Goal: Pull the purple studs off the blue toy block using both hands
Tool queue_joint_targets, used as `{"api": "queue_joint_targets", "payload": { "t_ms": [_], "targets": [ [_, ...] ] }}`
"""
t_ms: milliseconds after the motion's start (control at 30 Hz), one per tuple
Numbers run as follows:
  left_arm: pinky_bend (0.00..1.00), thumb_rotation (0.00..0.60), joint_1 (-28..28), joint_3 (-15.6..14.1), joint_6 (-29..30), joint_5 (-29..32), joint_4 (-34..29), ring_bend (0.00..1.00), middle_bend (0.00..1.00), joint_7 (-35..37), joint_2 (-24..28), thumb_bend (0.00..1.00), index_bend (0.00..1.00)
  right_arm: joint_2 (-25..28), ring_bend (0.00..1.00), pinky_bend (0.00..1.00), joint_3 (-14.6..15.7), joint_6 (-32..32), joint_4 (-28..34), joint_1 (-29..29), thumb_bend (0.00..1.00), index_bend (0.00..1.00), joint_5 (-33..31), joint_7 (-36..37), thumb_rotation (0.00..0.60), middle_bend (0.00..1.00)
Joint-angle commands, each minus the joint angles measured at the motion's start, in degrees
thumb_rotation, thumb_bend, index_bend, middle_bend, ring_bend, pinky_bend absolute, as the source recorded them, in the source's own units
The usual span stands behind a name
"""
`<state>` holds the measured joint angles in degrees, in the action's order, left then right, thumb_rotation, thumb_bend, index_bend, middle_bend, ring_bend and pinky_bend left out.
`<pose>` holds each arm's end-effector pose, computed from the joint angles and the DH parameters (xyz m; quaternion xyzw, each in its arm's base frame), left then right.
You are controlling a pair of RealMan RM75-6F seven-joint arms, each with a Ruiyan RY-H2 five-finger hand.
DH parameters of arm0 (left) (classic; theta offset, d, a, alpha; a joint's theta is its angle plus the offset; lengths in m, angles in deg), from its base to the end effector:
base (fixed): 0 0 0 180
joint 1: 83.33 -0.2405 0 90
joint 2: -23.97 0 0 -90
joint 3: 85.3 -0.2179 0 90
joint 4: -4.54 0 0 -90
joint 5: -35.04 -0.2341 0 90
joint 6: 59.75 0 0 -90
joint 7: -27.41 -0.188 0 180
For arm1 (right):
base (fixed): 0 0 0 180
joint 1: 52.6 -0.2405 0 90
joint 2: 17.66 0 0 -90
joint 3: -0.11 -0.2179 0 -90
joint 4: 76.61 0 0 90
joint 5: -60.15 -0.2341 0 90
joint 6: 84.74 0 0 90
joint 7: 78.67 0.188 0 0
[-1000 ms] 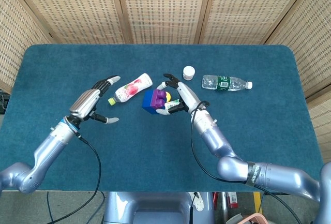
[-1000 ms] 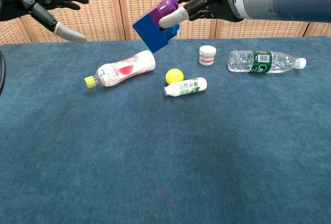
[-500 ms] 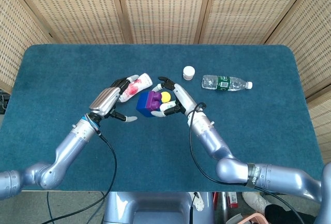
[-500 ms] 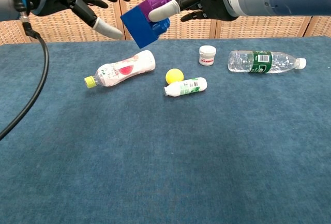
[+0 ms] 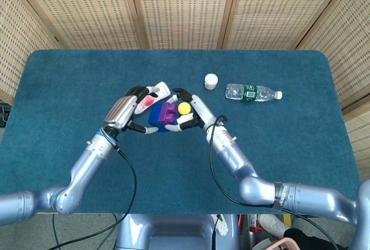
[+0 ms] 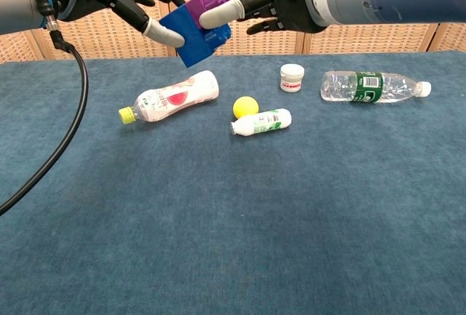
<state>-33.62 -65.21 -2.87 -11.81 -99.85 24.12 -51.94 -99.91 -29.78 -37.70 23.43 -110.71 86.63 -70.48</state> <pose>-0.0208 0.3789 0.0153 -0.6065 -0.5341 -0.5036 0.3054 0.0395 -0.3939 -0.0168 0.4785 -0.7016 0.5037 0.1582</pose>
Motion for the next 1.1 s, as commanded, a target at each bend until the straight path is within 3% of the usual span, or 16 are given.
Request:
{"api": "queue_joint_targets", "payload": {
  "t_ms": [33,200,367,633,1100],
  "targets": [
    [0.04,0.6,0.07,0.03,0.75,1.05,0.05,0.11,0.27,-0.83,-0.37,0.0,0.18,0.04,0.0,0.0,0.06,0.01,0.01,-0.04,0.3,0.65,0.01,0.02,0.6,0.08],
    [0.04,0.6,0.72,-0.08,1.23,3.73,-0.28,0.11,0.28,-3.61,-0.1,0.0,0.18,0.04,0.0,0.0,-0.18,0.29,-0.08,-0.2,0.3,0.65,-0.74,0.43,0.6,0.08],
    [0.04,0.6,2.27,0.17,1.1,8.04,-0.75,0.11,0.3,-7.2,0.65,0.0,0.28,0.21,0.0,0.0,-0.57,0.16,0.05,-0.43,0.3,0.65,-1.66,0.86,0.6,0.08],
    [0.04,0.6,5.81,0.71,0.9,16.14,-2.32,0.11,0.3,-12.59,0.88,0.0,0.29,0.42,0.0,0.0,-0.5,0.6,0.25,-1.17,0.3,0.65,-2.46,0.25,0.6,0.08],
    [0.03,0.6,6.75,0.76,2.11,17.84,-4.02,0.11,0.3,-13.14,0.91,0.0,0.29,0.89,0.0,0.0,0.05,1.0,0.36,-1.18,0.3,0.66,-2.7,-0.04,0.6,0.09]
  ]
}}
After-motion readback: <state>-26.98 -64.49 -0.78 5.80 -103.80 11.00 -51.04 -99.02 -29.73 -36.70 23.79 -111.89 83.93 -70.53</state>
